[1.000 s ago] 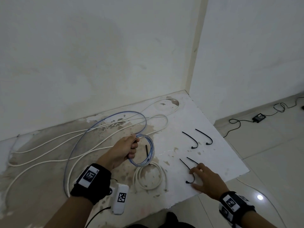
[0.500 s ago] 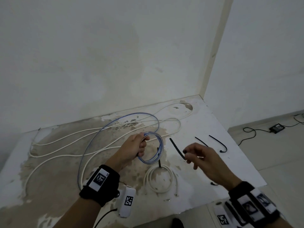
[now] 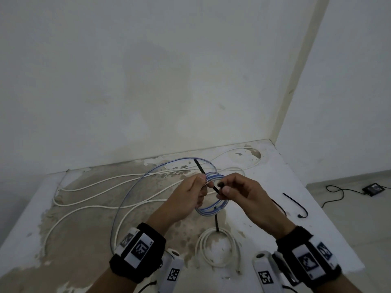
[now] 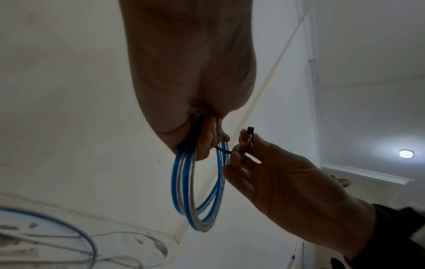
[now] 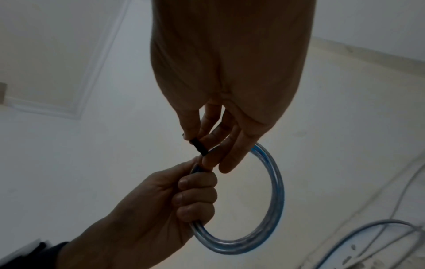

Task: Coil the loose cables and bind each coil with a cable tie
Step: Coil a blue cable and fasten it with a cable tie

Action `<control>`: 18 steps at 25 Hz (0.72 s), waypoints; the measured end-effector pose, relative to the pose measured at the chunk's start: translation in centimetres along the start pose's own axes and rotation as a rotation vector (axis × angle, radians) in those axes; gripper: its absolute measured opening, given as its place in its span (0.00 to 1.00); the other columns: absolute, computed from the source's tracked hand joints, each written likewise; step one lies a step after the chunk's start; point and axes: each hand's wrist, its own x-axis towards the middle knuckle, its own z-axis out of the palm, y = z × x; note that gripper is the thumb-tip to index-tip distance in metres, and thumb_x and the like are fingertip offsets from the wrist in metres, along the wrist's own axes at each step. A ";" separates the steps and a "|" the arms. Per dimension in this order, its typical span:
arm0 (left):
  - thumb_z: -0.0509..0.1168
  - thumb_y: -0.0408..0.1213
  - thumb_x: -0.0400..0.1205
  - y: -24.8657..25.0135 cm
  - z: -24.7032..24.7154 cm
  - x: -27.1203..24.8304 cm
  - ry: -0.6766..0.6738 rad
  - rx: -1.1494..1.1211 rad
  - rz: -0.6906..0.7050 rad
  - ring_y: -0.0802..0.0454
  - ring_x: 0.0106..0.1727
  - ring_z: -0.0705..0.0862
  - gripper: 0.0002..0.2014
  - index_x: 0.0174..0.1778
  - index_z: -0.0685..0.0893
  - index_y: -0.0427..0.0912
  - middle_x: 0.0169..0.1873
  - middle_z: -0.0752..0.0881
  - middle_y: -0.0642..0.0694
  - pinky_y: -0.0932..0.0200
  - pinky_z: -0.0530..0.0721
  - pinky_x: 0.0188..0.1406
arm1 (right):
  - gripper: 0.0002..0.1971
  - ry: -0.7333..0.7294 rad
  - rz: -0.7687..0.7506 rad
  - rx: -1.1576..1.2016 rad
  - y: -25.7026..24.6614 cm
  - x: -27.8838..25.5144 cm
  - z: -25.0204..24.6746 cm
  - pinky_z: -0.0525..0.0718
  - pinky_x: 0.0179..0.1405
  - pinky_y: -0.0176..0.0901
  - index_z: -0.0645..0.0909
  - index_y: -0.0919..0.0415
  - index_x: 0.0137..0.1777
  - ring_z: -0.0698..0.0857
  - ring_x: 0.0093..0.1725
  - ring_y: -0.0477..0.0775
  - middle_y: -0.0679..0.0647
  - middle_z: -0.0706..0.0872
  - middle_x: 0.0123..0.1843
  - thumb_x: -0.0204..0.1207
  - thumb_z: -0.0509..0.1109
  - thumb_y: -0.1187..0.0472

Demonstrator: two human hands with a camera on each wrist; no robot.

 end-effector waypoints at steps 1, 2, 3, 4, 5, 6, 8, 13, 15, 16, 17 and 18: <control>0.46 0.40 0.92 0.2 -0.1 -0.1 0.001 0.010 0.011 0.57 0.22 0.60 0.20 0.40 0.77 0.38 0.24 0.64 0.50 0.59 0.59 0.24 | 0.06 -0.006 -0.027 -0.002 -0.2 0.3 0.3 0.87 0.55 0.42 0.84 0.62 0.53 0.90 0.49 0.54 0.49 0.92 0.46 0.83 0.67 0.70; 0.46 0.39 0.92 0.3 -0.2 -0.3 0.005 0.025 0.021 0.57 0.23 0.60 0.20 0.39 0.76 0.40 0.23 0.65 0.51 0.59 0.59 0.24 | 0.07 -0.015 -0.055 -0.009 -0.4 0.4 0.5 0.85 0.55 0.38 0.84 0.62 0.53 0.89 0.49 0.51 0.47 0.92 0.47 0.84 0.66 0.71; 0.46 0.40 0.92 0.4 -0.3 -0.4 0.014 0.048 0.032 0.57 0.23 0.60 0.19 0.38 0.75 0.41 0.23 0.65 0.52 0.59 0.59 0.24 | 0.07 -0.026 -0.078 -0.011 -0.6 0.6 0.8 0.84 0.54 0.37 0.83 0.63 0.53 0.89 0.48 0.50 0.46 0.91 0.47 0.84 0.65 0.72; 0.47 0.40 0.91 0.4 -0.5 -0.5 0.028 0.080 0.045 0.56 0.23 0.60 0.18 0.38 0.73 0.43 0.23 0.66 0.53 0.58 0.59 0.24 | 0.07 -0.033 -0.096 -0.012 -0.7 0.7 1.0 0.83 0.54 0.36 0.83 0.64 0.53 0.88 0.48 0.48 0.46 0.90 0.46 0.84 0.65 0.72; 0.48 0.40 0.91 0.4 -0.6 -0.5 0.046 0.113 0.052 0.56 0.23 0.60 0.16 0.39 0.72 0.44 0.23 0.66 0.54 0.59 0.60 0.24 | 0.06 -0.036 -0.110 -0.009 -0.8 0.8 1.1 0.83 0.54 0.36 0.83 0.64 0.54 0.87 0.48 0.48 0.47 0.90 0.46 0.84 0.65 0.71; 0.48 0.40 0.91 0.4 -0.7 -0.5 0.071 0.129 0.050 0.57 0.23 0.61 0.13 0.43 0.71 0.44 0.23 0.66 0.54 0.59 0.61 0.24 | 0.06 -0.037 -0.122 -0.001 -0.8 0.9 1.2 0.83 0.53 0.36 0.83 0.65 0.54 0.87 0.48 0.48 0.48 0.89 0.45 0.84 0.65 0.70; 0.49 0.37 0.90 0.5 -0.8 -0.5 0.133 0.085 0.021 0.59 0.21 0.62 0.06 0.51 0.70 0.43 0.23 0.66 0.53 0.60 0.61 0.22 | 0.05 -0.048 -0.134 0.030 -0.9 1.1 1.5 0.83 0.54 0.36 0.82 0.65 0.54 0.88 0.49 0.49 0.52 0.88 0.45 0.83 0.65 0.67; 0.53 0.37 0.89 0.8 -0.6 -0.2 0.252 -0.025 -0.034 0.59 0.19 0.65 0.03 0.53 0.65 0.43 0.24 0.70 0.49 0.62 0.64 0.20 | 0.05 -0.073 -0.181 0.068 -0.8 1.5 3.2 0.83 0.56 0.37 0.81 0.69 0.54 0.88 0.52 0.52 0.53 0.89 0.47 0.84 0.64 0.71; 0.55 0.36 0.88 0.9 -0.6 -0.1 0.291 -0.077 -0.057 0.58 0.18 0.65 0.05 0.56 0.65 0.42 0.23 0.70 0.49 0.62 0.64 0.19 | 0.05 -0.033 -0.208 0.090 -0.6 1.6 3.4 0.83 0.57 0.38 0.81 0.69 0.54 0.89 0.53 0.53 0.53 0.89 0.48 0.84 0.64 0.72; 0.55 0.36 0.88 1.1 -0.7 0.0 0.302 -0.104 -0.070 0.58 0.18 0.65 0.07 0.59 0.65 0.41 0.23 0.70 0.49 0.62 0.64 0.19 | 0.05 -0.011 -0.222 0.097 -0.5 1.6 3.5 0.83 0.57 0.38 0.81 0.69 0.54 0.89 0.53 0.54 0.54 0.89 0.48 0.84 0.64 0.73; 0.55 0.36 0.88 1.1 -0.7 0.0 0.311 -0.131 -0.075 0.58 0.18 0.65 0.09 0.62 0.65 0.41 0.22 0.70 0.50 0.62 0.64 0.20 | 0.05 0.012 -0.234 0.098 -0.4 1.6 3.5 0.83 0.57 0.38 0.81 0.70 0.54 0.89 0.53 0.55 0.56 0.88 0.48 0.84 0.64 0.74; 0.56 0.36 0.88 1.1 -0.7 0.0 0.319 -0.157 -0.081 0.58 0.19 0.65 0.12 0.66 0.64 0.43 0.22 0.70 0.51 0.62 0.64 0.20 | 0.05 0.037 -0.240 0.099 -0.3 1.6 3.5 0.83 0.57 0.38 0.81 0.71 0.54 0.89 0.53 0.55 0.58 0.88 0.48 0.84 0.64 0.74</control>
